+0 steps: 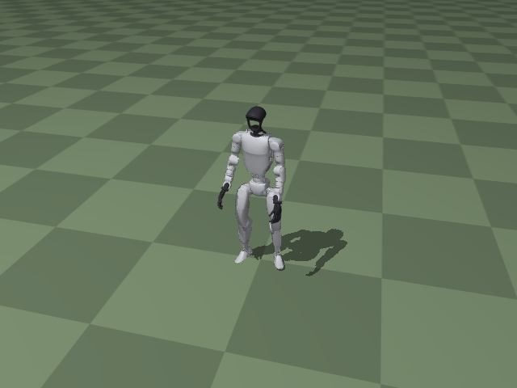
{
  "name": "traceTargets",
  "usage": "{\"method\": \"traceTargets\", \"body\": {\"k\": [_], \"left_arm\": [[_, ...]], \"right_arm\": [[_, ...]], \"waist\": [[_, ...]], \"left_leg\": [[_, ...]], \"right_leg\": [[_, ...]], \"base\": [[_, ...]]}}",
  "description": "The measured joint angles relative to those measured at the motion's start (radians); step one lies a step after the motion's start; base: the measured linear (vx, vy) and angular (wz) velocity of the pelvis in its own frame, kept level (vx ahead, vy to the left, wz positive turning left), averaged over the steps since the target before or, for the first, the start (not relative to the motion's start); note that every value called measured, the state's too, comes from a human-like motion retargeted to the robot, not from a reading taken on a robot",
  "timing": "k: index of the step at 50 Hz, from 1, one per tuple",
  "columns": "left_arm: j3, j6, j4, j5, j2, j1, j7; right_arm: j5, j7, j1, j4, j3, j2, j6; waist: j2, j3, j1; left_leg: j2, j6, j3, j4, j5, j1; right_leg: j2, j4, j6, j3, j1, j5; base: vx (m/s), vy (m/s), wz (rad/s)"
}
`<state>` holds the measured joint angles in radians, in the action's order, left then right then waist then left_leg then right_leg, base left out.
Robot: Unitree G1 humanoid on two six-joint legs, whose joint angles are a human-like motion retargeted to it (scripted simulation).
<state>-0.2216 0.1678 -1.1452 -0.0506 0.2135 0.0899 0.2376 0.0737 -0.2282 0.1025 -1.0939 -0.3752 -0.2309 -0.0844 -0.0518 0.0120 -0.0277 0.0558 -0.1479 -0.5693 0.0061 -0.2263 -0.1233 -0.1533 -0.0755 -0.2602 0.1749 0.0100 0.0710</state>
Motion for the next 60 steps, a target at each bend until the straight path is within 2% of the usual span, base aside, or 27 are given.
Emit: {"method": "traceTargets", "body": {"k": [22,39,51,60], "left_arm": [[0.001,0.003,0.009,-0.006,-0.001,0.019,-0.005],[-0.051,0.016,-0.028,-0.073,-0.006,0.009,0.014],[0.0,0.008,0.009,0.0,-0.004,-0.005,-0.007],[-0.014,0.001,0.0,-0.019,-0.013,-0.005,0.001]], "right_arm": [[0.065,0.0,-0.03,-0.048,0.055,0.003,0.002],[0.076,0.004,-0.004,-0.043,0.066,-0.01,0.0],[0.05,0.002,-0.011,-0.024,0.052,0.002,-0.006],[0.057,0.006,-0.01,-0.032,0.052,-0.002,0.003]], "waist": [[0.0,-0.011,0.022],[0.025,-0.02,0.053],[0.016,-0.003,0.02],[-0.002,0.0,0.012]], "left_leg": [[-0.002,0.001,0.004,0.0,0.002,0.0],[-0.005,0.008,0.001,-0.008,0.011,0.004],[-0.008,-0.003,0.025,0.003,0.008,-0.002],[-0.008,0.003,0.011,0.0,0.01,-0.001]], "right_leg": [[-0.003,-0.004,0.002,0.001,0.0,0.002],[-0.001,0.0,-0.002,-0.006,0.008,-0.001],[-0.012,-0.001,0.01,0.018,-0.016,0.005],[-0.009,-0.001,0.0,0.005,-0.006,-0.002]], "base": [[0.0,0.0,0.0],[0.0,0.0,0.0],[0.0,0.0,0.0],[0.0,0.0,0.0]]}}
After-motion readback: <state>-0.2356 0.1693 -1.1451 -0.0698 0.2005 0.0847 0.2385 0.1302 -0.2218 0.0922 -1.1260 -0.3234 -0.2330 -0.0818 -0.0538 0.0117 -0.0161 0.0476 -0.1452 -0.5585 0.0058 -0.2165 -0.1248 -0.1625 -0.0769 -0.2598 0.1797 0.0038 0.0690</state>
